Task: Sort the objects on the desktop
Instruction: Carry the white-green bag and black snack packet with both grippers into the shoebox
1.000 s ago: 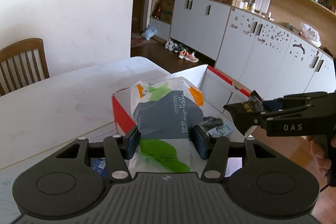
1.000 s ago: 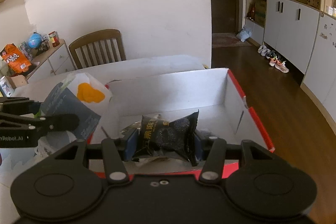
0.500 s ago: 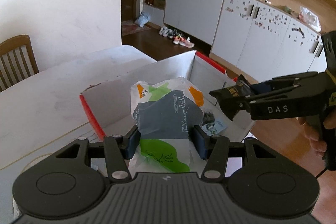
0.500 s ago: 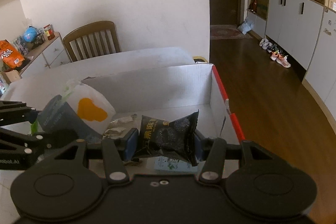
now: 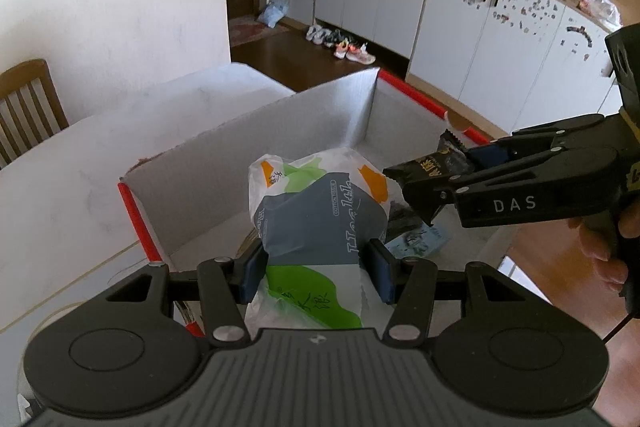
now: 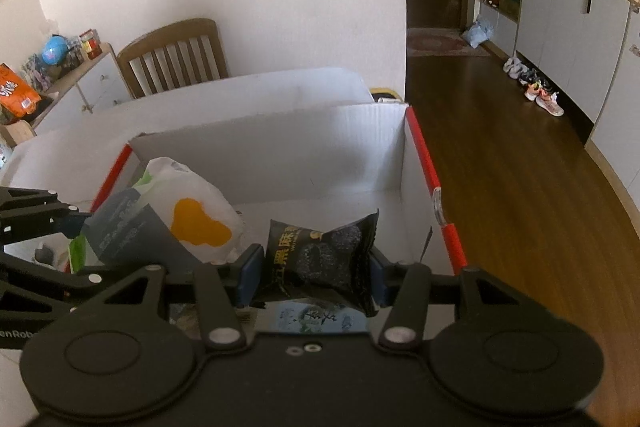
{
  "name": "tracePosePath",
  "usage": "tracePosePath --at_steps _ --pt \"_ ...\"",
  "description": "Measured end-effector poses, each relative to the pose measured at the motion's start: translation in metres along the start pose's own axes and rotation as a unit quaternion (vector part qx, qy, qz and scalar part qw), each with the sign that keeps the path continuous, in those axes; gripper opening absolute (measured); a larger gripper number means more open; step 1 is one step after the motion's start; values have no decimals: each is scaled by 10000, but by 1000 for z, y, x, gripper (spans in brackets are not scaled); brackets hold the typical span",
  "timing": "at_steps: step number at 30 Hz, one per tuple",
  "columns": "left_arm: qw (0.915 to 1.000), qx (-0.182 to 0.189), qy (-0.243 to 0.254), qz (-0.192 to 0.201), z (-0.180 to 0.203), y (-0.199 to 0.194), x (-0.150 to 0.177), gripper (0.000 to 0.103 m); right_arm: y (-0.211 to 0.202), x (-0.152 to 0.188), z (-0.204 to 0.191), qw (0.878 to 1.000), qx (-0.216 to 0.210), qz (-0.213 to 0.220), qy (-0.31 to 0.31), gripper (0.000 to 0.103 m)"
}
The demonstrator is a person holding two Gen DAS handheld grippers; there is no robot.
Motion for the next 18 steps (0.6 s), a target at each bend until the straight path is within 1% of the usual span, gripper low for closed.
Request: tracePosePath --at_steps 10,18 --pt "9994 -135 148 -273 -1 27 -6 53 28 -5 9 9993 44 -362 -30 52" --pt "9983 -119 117 -565 -10 43 -13 53 42 -7 11 9980 50 -633 -13 52"
Point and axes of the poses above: each gripper's, at about its wrist camera, not at the fingertips, and y roughly the way its jaws point, z to its right, x to its underside, the point moved 2 cm from there along y, roughly the way its jaws point, and after that the axes turned 14 degrees about -x, right-handed, at the moved point
